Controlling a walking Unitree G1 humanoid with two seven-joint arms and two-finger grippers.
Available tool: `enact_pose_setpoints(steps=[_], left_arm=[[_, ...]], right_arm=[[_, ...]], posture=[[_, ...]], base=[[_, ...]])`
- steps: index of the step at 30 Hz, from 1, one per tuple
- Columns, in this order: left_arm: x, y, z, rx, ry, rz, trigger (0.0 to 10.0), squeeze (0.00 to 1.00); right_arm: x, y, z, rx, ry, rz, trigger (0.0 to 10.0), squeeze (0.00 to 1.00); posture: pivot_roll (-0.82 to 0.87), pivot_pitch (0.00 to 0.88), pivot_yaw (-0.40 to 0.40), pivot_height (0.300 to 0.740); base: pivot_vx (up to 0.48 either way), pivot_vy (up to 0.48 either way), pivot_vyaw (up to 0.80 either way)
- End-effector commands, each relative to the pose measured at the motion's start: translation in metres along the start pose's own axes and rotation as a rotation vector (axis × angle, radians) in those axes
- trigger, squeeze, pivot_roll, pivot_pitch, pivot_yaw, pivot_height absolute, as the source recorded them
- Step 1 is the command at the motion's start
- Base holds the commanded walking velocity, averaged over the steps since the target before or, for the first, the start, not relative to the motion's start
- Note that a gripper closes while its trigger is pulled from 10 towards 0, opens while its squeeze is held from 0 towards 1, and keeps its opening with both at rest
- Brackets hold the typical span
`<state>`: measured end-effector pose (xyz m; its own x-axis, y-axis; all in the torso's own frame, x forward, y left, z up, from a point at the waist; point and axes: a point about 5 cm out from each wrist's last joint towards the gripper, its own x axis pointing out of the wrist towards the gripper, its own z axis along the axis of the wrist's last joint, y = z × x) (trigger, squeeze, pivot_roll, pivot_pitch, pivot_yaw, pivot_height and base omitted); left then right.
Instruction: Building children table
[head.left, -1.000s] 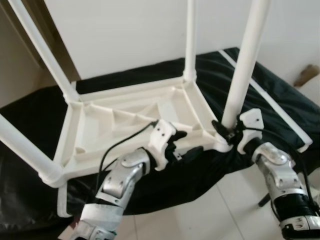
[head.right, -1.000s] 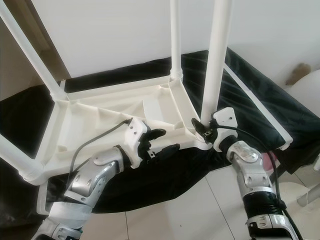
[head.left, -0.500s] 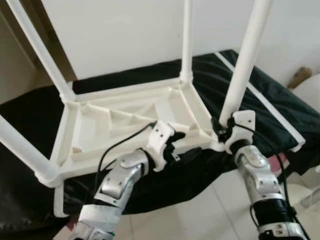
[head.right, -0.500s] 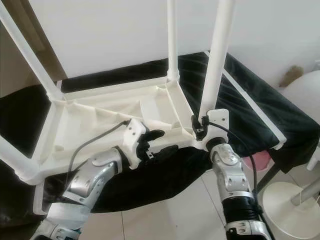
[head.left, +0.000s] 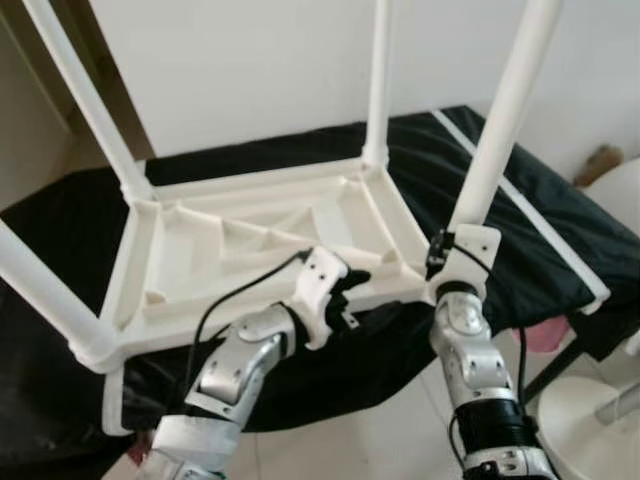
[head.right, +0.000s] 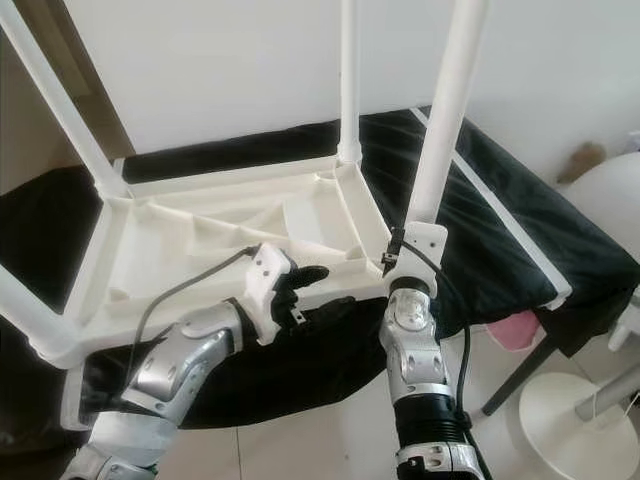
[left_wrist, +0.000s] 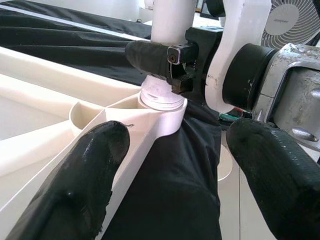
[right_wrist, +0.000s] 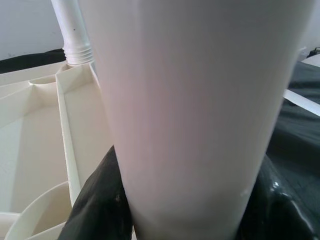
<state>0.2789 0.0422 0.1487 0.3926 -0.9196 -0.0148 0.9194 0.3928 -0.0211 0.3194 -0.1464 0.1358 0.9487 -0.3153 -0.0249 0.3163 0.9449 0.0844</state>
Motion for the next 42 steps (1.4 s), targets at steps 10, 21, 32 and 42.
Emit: enact_pose_setpoints(steps=[10,21,32,42], left_arm=[[0.000,0.000,0.004,0.002,-0.007,-0.001,10.0,0.00],[0.000,0.000,0.004,0.003,-0.012,0.002,10.0,0.00],[-0.005,0.000,0.004,0.011,0.000,0.012,10.0,0.00],[-0.004,0.003,0.007,0.017,-0.004,0.010,10.0,0.00]], right_arm=[[-0.007,-0.005,-0.020,0.040,0.124,-0.091,10.0,0.00],[-0.008,-0.007,-0.001,0.042,0.001,0.002,10.0,1.00],[-0.005,-0.044,0.004,0.010,-0.079,0.328,10.0,0.93],[0.010,-0.055,0.005,-0.105,-0.039,0.578,10.0,0.00]], posture=[[-0.10,0.000,0.058,0.740],[-0.09,0.000,0.054,0.740],[-0.07,0.000,0.057,0.740],[-0.06,0.000,0.067,0.740]], base=[[0.000,0.000,0.00],[0.000,0.000,0.00],[0.000,0.000,0.00],[0.000,0.000,0.00]])
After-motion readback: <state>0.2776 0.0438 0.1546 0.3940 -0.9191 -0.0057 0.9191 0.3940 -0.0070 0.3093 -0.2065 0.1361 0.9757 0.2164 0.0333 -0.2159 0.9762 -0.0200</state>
